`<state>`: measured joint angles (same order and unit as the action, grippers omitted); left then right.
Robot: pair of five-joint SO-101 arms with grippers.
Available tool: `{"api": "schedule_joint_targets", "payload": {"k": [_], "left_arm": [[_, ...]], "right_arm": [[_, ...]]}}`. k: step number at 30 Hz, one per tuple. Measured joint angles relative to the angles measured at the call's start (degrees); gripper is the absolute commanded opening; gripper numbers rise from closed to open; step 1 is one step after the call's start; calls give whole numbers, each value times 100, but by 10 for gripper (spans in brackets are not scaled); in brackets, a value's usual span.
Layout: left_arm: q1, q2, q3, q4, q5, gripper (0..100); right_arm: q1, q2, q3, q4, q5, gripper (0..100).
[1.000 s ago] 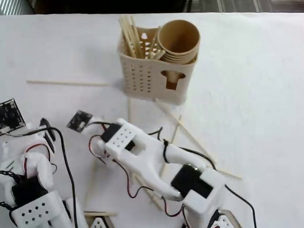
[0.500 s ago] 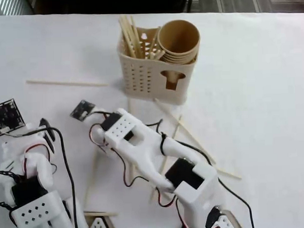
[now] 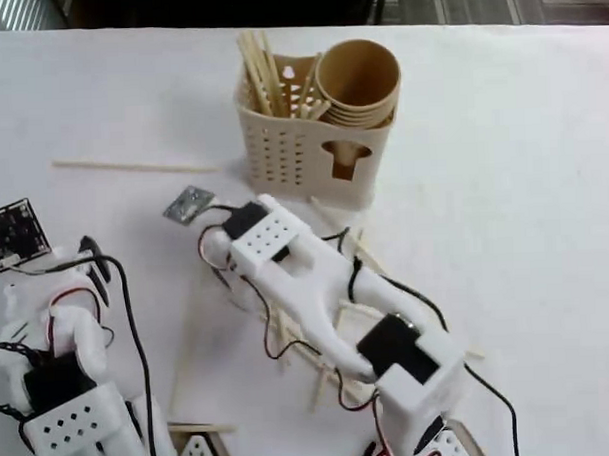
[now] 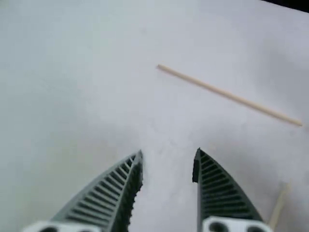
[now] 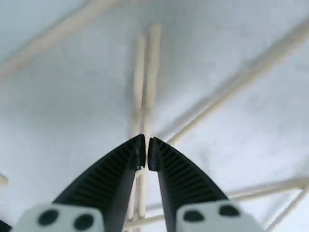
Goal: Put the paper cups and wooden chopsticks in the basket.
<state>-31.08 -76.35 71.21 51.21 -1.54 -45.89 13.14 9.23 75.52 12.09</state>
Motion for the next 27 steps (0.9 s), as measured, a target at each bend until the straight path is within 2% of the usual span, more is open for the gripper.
{"api": "schedule_joint_targets", "payload": {"k": [8, 11, 16, 27], "left_arm": [[-9, 9, 88, -114, 0, 181], [-9, 9, 88, -114, 0, 181], [-9, 9, 88, -114, 0, 181], [-9, 9, 88, -114, 0, 181]], "right_arm": [[352, -1222, 114, 396, 0, 22], [369, -1433, 378, 352, 0, 63], [-79, -1442, 1257, -466, 0, 142], [-360, -1064, 1987, -1943, 0, 144]]}}
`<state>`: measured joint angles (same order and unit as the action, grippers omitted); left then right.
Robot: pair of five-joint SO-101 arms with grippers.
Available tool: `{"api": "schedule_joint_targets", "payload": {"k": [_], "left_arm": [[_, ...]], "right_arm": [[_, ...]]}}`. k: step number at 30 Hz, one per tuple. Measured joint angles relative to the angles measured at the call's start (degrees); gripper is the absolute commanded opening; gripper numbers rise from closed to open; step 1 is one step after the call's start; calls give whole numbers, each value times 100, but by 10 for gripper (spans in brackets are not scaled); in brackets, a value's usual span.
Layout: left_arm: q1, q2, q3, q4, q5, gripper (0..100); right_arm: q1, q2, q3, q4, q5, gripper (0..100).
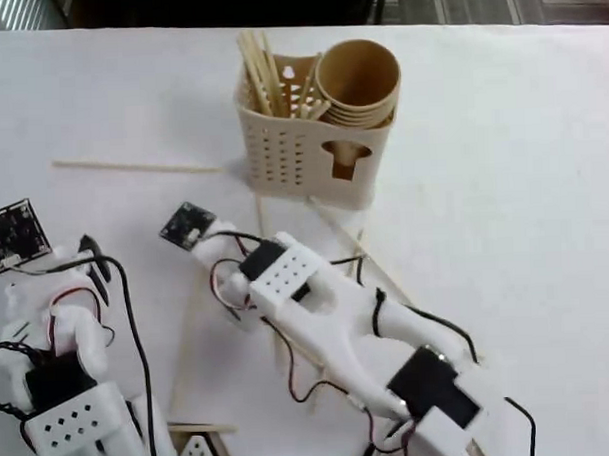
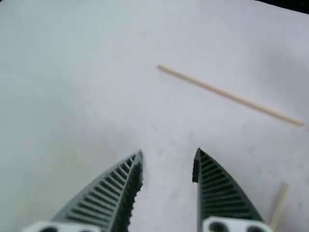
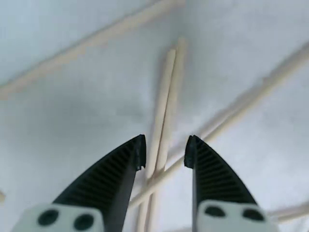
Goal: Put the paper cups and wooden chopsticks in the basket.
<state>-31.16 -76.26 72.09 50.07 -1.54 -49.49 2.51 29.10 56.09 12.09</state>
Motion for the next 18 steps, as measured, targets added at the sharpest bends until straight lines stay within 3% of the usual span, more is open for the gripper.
{"api": "schedule_joint_targets", "payload": {"k": [8, 13, 18], "left_arm": [[0, 0, 0, 0, 0, 182], [0, 0, 0, 0, 0, 182], [0, 0, 0, 0, 0, 182]], "right_arm": [[35, 905, -448, -18, -9, 139], [62, 1354, -870, 220, -9, 12], [97, 1793, -1424, 624, 53, 18]]}}
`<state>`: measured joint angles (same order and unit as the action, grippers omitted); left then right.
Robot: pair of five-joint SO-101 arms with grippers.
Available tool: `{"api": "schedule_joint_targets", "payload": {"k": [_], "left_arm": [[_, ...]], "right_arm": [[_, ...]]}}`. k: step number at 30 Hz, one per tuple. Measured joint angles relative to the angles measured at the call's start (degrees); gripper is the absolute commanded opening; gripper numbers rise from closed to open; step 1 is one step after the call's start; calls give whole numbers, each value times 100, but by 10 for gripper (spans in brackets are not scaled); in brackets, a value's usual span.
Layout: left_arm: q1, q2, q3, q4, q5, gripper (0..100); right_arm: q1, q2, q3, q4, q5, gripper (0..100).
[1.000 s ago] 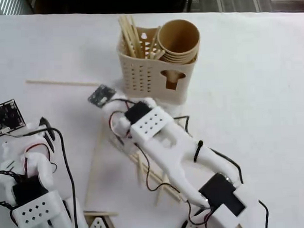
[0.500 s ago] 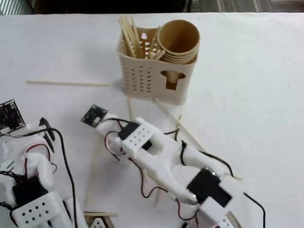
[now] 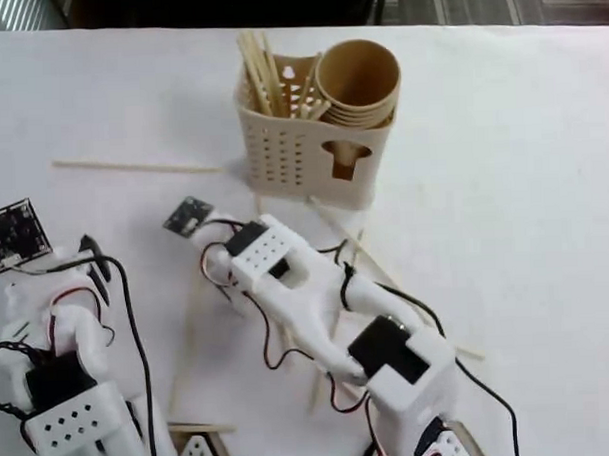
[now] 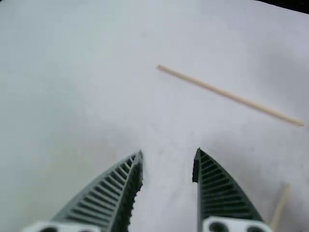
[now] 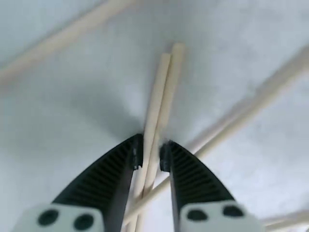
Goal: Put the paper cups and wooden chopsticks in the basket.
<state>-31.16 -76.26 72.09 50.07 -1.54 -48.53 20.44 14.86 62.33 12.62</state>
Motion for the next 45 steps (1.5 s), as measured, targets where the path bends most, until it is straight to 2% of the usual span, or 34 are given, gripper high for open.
{"api": "schedule_joint_targets", "payload": {"k": [4, 8, 17, 27, 31, 34, 45], "left_arm": [[0, 0, 0, 0, 0, 182], [0, 0, 0, -18, 0, 181], [0, 0, 0, -18, 0, 181], [9, 0, 0, -18, 0, 181], [9, 0, 0, -18, 0, 181], [9, 0, 0, -18, 0, 181], [9, 0, 0, -18, 0, 181]], "right_arm": [[0, 88, -229, 281, 193, 19], [-53, -422, -167, 580, 246, 19], [193, -2426, -167, 1292, 246, 19], [659, -4185, -158, 1380, 246, 19], [1011, -4826, -334, 967, 202, 19], [1354, -5187, -554, 360, -141, 19], [2075, -5354, -668, -2655, -765, 19]]}}
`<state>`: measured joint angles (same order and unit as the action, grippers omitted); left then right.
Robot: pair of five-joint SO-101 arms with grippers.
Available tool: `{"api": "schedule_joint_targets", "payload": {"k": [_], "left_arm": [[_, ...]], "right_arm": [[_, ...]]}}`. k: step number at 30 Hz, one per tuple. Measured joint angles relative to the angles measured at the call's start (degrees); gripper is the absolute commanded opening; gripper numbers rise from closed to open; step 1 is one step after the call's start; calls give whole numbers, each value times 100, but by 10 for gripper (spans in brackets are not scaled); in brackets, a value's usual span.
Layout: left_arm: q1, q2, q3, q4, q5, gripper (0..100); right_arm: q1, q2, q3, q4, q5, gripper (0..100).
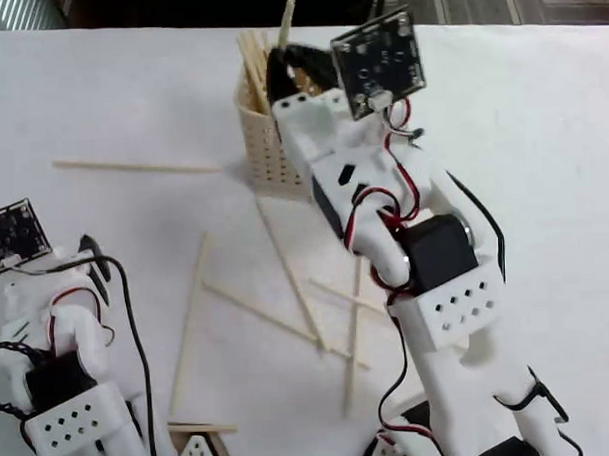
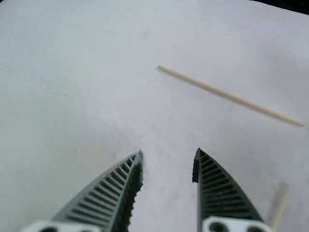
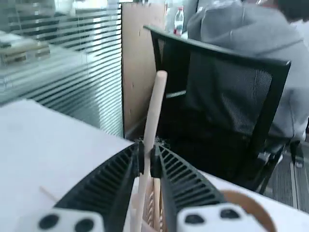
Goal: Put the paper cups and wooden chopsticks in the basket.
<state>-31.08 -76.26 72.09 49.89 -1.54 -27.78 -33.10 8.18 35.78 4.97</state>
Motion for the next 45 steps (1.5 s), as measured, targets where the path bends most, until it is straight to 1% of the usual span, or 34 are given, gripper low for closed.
{"api": "schedule_joint_targets", "payload": {"k": [4, 7, 11, 12, 15, 16, 17, 19, 22, 27, 33, 35, 37, 41, 45], "left_arm": [[0, 0, 0, 0, 0, 181], [0, 0, 0, 0, 0, 181], [0, 0, 0, 0, 0, 182], [0, 0, 0, 0, 0, 182], [0, 0, 0, 0, 0, 183], [0, 0, 0, 0, 0, 183], [0, 0, 0, 0, 0, 183], [0, 0, 0, 0, 0, 183], [0, 0, 0, 0, 0, 183], [0, 0, 0, 0, 0, 183], [0, 0, 0, 0, 0, 183], [0, 0, 0, 0, 0, 183], [0, 0, 0, 0, 0, 183], [0, 0, 0, 0, 0, 184], [0, 0, 0, 0, 0, 184]], "right_arm": [[105, 0, 0, -712, 0, 19], [132, 176, -18, -888, 0, 20], [202, 862, -18, -923, 0, 25], [255, 1055, -18, -923, 0, 41], [422, 1547, -9, -923, 0, 148], [431, 1618, -9, -905, 0, 166], [440, 1635, -9, -844, 0, 165], [404, 1635, -70, -563, 0, 139], [413, 1635, -422, 123, 105, 116], [360, 1398, -1196, 1758, 176, 116], [-316, 1424, -1327, 4193, 193, 116], [-615, 1547, -1204, 4756, 193, 122], [-870, 1749, -888, 5064, 202, 164], [-1248, 2180, -97, 5169, 202, 272], [-1565, 2752, 440, 5160, 202, 289]]}}
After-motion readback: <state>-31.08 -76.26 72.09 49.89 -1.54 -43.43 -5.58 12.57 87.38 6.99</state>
